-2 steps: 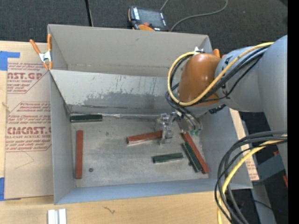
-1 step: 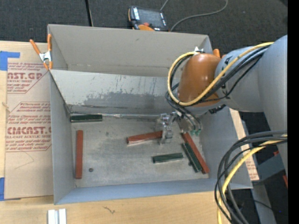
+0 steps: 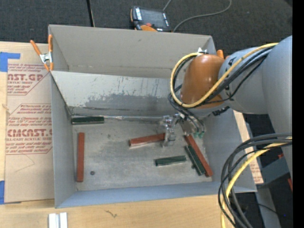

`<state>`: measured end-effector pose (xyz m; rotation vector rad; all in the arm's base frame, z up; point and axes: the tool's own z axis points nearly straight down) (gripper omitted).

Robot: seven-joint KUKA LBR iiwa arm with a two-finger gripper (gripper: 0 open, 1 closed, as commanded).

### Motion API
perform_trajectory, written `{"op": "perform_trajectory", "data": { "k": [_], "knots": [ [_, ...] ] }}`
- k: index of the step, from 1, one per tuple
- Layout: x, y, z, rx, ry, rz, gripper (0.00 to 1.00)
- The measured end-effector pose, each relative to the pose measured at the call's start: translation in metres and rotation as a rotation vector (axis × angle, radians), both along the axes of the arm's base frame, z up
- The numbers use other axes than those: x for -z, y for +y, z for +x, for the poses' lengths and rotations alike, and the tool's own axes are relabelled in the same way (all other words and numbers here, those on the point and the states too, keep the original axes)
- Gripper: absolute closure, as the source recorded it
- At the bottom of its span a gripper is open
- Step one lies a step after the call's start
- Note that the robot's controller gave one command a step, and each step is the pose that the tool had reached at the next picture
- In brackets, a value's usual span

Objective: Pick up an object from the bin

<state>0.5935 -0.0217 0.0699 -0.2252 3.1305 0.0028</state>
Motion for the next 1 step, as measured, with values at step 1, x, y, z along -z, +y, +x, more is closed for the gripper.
{"op": "perform_trajectory", "data": {
  "k": [1],
  "knots": [
    [0.0, 0.0, 0.0, 0.0, 0.0, 0.0, 1.0]
  ]
}}
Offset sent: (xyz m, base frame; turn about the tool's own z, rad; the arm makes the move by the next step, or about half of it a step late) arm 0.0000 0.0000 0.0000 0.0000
